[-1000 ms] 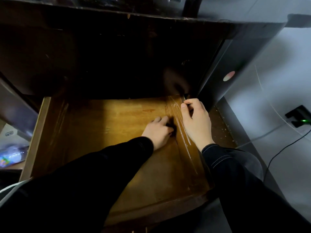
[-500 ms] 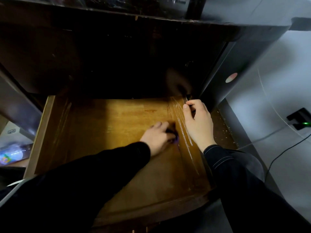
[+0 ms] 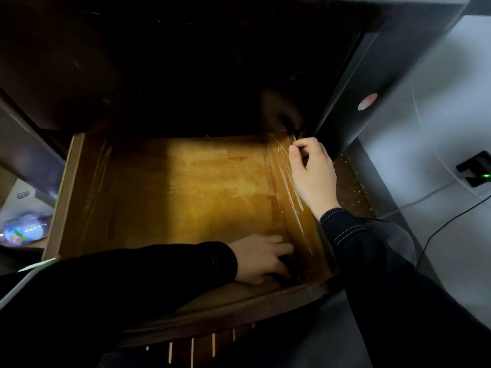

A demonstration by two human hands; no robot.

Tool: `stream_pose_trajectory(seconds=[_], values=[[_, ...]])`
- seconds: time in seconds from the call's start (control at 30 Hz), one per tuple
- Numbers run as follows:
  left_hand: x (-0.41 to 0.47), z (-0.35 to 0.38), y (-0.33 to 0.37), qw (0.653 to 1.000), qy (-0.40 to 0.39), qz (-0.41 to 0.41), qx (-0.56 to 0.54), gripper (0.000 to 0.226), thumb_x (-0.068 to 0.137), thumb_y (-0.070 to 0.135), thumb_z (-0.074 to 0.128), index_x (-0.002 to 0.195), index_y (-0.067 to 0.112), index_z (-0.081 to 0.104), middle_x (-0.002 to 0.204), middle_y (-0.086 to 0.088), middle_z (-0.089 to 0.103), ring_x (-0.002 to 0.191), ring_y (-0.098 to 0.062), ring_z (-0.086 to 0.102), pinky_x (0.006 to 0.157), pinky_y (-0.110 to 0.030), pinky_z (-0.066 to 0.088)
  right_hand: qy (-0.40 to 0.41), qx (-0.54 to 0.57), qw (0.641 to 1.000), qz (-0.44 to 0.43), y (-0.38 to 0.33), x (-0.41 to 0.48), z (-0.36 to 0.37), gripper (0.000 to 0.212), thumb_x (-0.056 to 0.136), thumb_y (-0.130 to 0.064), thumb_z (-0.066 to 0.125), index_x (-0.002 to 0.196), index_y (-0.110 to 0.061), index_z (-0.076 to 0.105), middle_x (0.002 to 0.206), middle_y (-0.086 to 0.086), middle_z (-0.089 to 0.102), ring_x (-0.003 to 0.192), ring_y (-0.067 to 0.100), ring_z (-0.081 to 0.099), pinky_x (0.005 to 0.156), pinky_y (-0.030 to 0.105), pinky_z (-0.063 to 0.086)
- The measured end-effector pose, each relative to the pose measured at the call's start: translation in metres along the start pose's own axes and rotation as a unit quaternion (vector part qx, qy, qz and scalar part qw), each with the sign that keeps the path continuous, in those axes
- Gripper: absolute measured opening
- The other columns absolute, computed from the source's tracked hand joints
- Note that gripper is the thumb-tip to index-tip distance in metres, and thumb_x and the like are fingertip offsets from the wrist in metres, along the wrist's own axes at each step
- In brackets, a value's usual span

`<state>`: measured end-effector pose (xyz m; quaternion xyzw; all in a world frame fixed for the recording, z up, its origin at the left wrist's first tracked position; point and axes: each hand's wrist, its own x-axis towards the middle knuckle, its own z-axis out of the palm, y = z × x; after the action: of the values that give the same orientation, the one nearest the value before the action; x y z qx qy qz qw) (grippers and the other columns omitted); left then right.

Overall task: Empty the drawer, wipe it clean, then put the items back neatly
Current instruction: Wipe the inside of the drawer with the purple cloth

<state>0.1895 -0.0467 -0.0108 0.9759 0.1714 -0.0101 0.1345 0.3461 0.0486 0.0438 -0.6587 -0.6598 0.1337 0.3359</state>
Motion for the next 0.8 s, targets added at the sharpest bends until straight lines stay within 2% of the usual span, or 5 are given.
stream_pose_trajectory(seconds=[0.13, 0.27, 0.5, 0.6, 0.8], values=[[-0.013, -0.004, -0.005, 0.999, -0.01, -0.03, 0.016, 0.04, 0.087, 0.024, 0.059, 0.126, 0.032, 0.065, 0.127, -0.002, 0.048, 0.108, -0.023, 0.046, 0.073, -0.036, 0.048, 0.0, 0.0, 1.0, -0.002, 0.0, 0.0, 0.0, 0.027, 0.103, -0.045, 0.044, 0.12, -0.027, 0.056, 0.116, -0.008, 0.056, 0.094, 0.006, 0.052, 0.07, 0.02, 0.039], [-0.031, -0.02, -0.018, 0.98, 0.0, -0.192, -0.042, 0.034, 0.092, 0.029, 0.056, 0.125, 0.035, 0.065, 0.127, -0.002, 0.047, 0.113, -0.027, 0.05, 0.084, -0.04, 0.051, -0.002, -0.011, 1.0, -0.021, -0.001, -0.002, 0.0, 0.028, 0.103, -0.046, 0.043, 0.12, -0.027, 0.054, 0.115, -0.008, 0.054, 0.09, 0.006, 0.052, 0.072, 0.027, 0.043], [-0.077, -0.079, -0.041, 0.862, 0.193, -0.391, -0.257, 0.022, 0.088, 0.028, 0.071, 0.11, 0.031, 0.073, 0.107, 0.004, 0.055, 0.09, -0.018, 0.063, 0.085, -0.028, 0.051, -0.111, -0.179, 0.974, -0.078, -0.024, -0.008, -0.038, 0.037, 0.1, -0.044, 0.051, 0.133, -0.026, 0.053, 0.134, -0.002, 0.046, 0.118, 0.019, 0.049, 0.088, 0.033, 0.051], [-0.096, -0.103, -0.041, 0.795, 0.315, -0.414, -0.312, 0.02, 0.084, 0.023, 0.077, 0.101, 0.032, 0.071, 0.107, 0.006, 0.058, 0.087, -0.01, 0.064, 0.078, -0.02, 0.053, -0.156, -0.002, 0.987, -0.047, -0.056, -0.032, -0.058, 0.022, 0.098, -0.038, 0.058, 0.119, -0.036, 0.061, 0.12, -0.014, 0.057, 0.104, 0.005, 0.06, 0.078, 0.02, 0.049], [-0.104, -0.121, -0.022, 0.734, 0.433, -0.452, -0.264, 0.031, 0.078, 0.023, 0.081, 0.105, 0.025, 0.067, 0.106, 0.005, 0.056, 0.091, -0.008, 0.06, 0.078, -0.016, 0.049, -0.339, 0.332, 0.868, 0.146, -0.132, -0.078, -0.039, 0.037, 0.101, -0.041, 0.055, 0.137, -0.038, 0.048, 0.123, -0.005, 0.063, 0.095, 0.014, 0.074, 0.079, 0.032, 0.062]])
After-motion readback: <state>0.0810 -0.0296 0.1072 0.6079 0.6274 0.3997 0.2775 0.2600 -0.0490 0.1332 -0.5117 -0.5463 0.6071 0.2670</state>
